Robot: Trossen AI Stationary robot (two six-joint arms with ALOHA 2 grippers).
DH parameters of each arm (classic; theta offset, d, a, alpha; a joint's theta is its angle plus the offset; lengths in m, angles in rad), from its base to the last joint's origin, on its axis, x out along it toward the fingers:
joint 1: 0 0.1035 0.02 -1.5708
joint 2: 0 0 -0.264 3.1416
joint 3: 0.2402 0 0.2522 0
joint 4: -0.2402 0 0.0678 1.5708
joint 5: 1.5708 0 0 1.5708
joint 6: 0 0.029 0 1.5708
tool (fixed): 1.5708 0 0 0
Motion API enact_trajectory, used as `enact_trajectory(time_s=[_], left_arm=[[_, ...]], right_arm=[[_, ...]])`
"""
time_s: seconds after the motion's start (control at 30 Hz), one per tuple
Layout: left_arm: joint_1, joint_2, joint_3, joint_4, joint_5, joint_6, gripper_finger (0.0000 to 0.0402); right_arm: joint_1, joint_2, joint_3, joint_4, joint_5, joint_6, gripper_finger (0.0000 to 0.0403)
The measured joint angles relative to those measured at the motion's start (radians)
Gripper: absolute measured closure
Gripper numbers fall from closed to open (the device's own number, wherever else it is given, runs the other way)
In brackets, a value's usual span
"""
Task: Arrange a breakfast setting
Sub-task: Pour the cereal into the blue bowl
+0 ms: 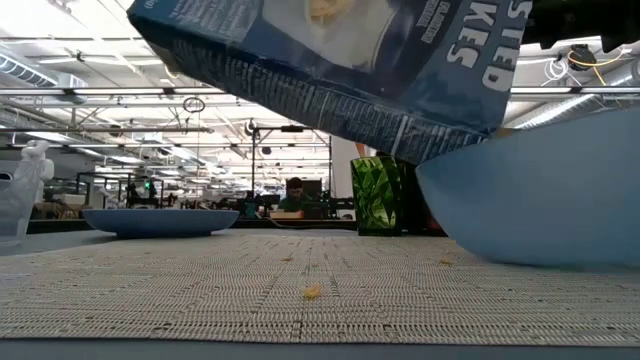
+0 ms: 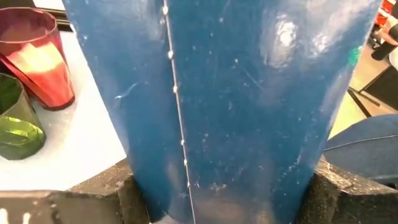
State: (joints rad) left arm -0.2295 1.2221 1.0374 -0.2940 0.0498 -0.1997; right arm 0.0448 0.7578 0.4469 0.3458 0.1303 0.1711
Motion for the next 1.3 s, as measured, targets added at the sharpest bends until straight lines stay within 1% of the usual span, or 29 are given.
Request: enact_trajectory(time_s=[0.27, 0.47, 0.53, 0.73, 0.97, 1.3], left_arm=[[0.000, 0.000, 0.000, 0.011, 0.000, 0.003, 0.0124], [0.000, 0.000, 0.000, 0.012, 0.000, 0.003, 0.0124], [0.000, 0.000, 0.000, 0.012, 0.000, 0.003, 0.0124], [0.000, 0.000, 0.000, 0.012, 0.000, 0.005, 0.0124], [0.000, 0.000, 0.000, 0.018, -0.006, 0.005, 0.0124], [0.000, 0.002, 0.000, 0.071, -0.008, 0.005, 0.0124]], right_arm=[[0.000, 0.000, 0.000, 0.000, 0.000, 0.000, 0.0099], [0.000, -0.001, 0.000, 0.000, -0.004, 0.048, 0.0099], [0.000, -0.010, 0.000, -0.002, -0.011, 0.050, 0.0099], [0.000, -0.062, 0.000, -0.003, -0.082, 0.052, 0.0099], [0.000, -0.125, -0.001, -0.060, -0.082, 0.053, 0.0099], [0.000, -0.129, 0.000, -0.076, -0.080, 0.052, 0.0099]])
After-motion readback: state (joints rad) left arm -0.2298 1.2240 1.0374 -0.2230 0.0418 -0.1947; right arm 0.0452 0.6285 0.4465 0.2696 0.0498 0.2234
